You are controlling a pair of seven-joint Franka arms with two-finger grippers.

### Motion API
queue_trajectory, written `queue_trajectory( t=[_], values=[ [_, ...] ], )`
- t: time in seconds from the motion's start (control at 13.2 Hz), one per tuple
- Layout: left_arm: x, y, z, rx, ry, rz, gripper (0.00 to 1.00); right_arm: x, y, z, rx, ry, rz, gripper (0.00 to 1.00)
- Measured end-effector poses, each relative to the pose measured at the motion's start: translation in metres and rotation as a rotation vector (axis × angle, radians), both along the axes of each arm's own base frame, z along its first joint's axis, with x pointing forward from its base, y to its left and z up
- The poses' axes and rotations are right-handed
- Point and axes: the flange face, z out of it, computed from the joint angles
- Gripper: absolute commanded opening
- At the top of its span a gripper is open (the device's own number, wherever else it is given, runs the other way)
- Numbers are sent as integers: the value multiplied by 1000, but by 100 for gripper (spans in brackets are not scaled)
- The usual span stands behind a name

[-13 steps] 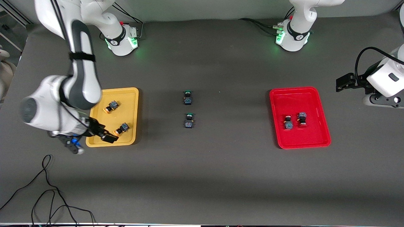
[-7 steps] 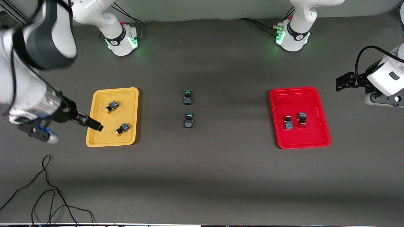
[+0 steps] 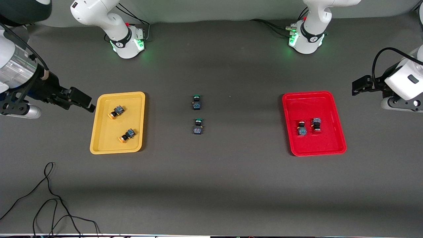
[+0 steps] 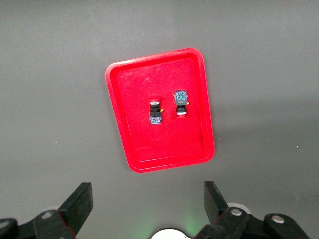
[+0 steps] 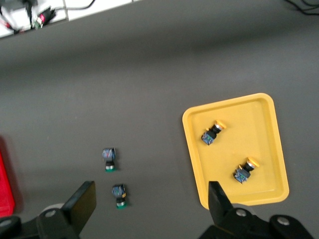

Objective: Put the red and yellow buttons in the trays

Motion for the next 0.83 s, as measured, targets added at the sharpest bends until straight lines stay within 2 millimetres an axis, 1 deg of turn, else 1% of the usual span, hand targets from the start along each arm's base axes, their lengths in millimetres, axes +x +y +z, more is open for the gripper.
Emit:
queue_trajectory(
  t=[0.23,0.3,0.61,0.68,0.83],
  values=[
    [-1,0,3,-1,-6,-1,100,-3,8,4,-57,-7,50,100],
    [-2,0,4,-1,-7,-1,99,-4,4,7,-56,-7,50,100],
    [-3,-2,6,-1,-11,-2,100,-16,-36,22,-37,24,22,100],
    [-3,-2,6,-1,-11,-2,100,-19,-41,26,-39,27,20,100],
    [-3,-3,6,-1,-11,-2,100,-24,-43,30,-51,29,23,100]
  ],
)
